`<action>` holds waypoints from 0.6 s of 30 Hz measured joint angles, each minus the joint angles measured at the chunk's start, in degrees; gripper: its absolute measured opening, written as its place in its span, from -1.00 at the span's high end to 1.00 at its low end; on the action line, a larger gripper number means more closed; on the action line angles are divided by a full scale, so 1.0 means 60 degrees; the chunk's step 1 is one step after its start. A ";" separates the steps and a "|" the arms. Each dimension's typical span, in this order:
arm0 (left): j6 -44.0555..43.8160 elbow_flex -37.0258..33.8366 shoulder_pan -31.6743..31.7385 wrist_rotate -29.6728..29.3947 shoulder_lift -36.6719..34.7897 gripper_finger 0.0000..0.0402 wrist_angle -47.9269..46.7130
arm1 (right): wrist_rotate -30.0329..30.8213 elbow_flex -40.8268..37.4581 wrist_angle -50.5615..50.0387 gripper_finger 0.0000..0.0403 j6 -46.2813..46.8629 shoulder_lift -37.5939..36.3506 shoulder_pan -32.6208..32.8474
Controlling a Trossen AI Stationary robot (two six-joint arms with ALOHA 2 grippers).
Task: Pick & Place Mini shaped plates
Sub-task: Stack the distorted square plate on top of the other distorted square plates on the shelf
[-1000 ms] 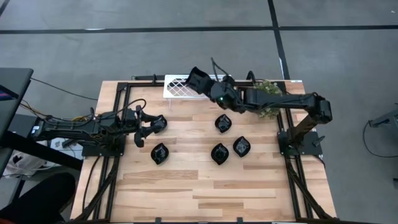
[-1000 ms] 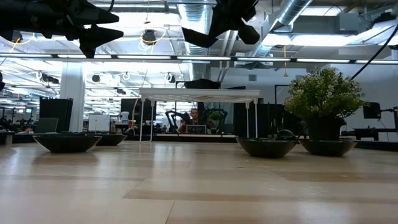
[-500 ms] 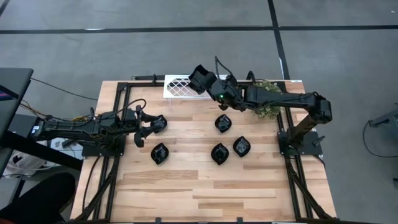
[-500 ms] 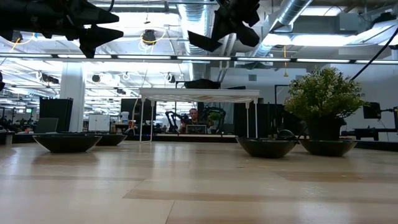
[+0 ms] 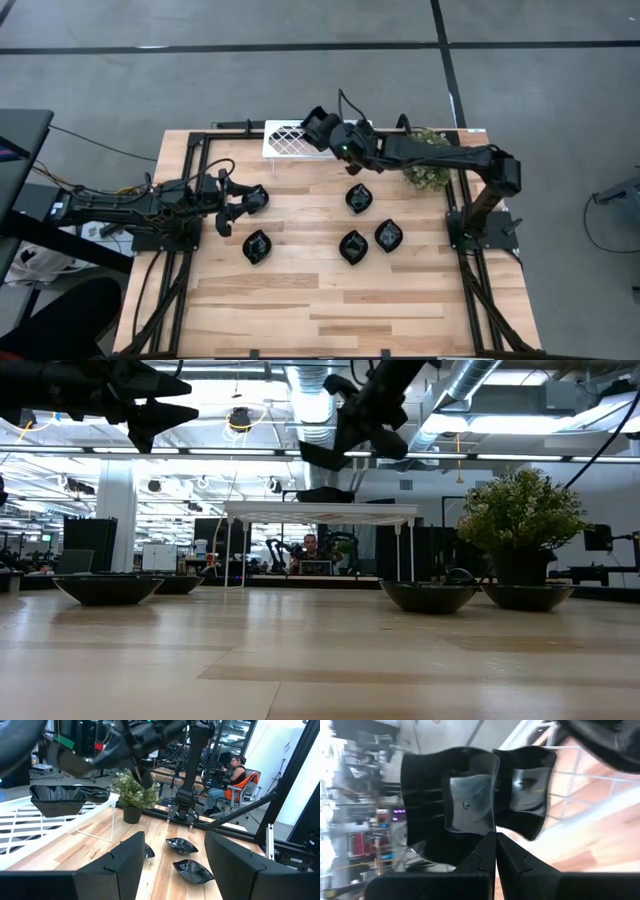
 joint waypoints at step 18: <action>-0.0003 0.0000 0.0054 -0.0003 0.0000 -0.04 0.0000 | -0.1219 0.0022 -0.0233 1.00 -0.0599 0.0392 -0.0577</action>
